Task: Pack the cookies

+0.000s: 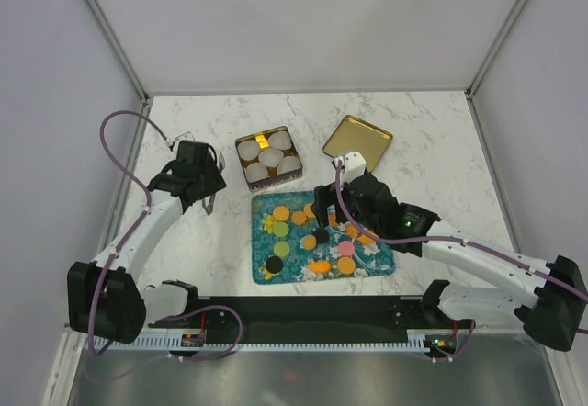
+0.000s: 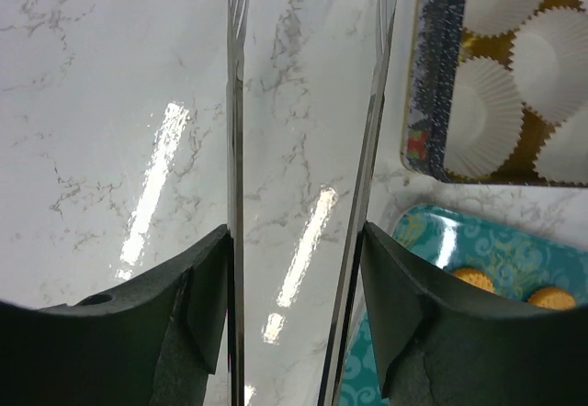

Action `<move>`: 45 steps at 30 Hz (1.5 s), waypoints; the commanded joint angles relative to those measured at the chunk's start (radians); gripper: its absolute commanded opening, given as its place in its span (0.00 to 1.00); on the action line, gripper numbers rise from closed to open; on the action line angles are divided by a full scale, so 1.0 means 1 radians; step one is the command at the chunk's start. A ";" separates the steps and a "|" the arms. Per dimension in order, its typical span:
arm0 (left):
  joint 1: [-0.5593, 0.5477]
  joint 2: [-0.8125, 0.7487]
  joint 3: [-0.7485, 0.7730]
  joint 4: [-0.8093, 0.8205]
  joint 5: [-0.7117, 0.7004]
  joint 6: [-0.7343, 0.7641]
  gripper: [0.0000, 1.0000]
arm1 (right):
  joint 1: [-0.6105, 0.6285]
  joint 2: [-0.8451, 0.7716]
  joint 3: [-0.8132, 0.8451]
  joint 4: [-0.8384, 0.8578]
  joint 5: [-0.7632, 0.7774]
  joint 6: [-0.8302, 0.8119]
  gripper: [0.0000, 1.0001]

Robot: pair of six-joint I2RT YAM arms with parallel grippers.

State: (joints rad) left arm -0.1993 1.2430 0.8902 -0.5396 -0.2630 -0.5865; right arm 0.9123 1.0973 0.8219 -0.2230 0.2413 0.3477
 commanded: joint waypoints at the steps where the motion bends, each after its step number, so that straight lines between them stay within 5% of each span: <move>1: -0.037 -0.082 0.058 -0.080 0.002 0.076 0.63 | -0.001 0.016 0.045 0.007 0.033 -0.015 0.98; 17: -0.299 -0.327 0.164 -0.316 0.097 0.163 0.54 | -0.015 0.036 0.192 -0.131 0.211 -0.019 0.98; 26: -0.485 -0.370 0.125 -0.375 0.145 0.166 0.53 | -0.044 -0.068 0.135 -0.179 0.274 0.046 0.98; 45: -0.695 -0.176 0.085 -0.272 0.159 0.146 0.53 | -0.044 -0.125 0.088 -0.243 0.293 0.074 0.98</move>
State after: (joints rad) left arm -0.8749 1.0481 0.9722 -0.8707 -0.1184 -0.4606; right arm 0.8684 0.9909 0.9180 -0.4648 0.5144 0.4152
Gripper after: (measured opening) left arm 0.535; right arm 0.982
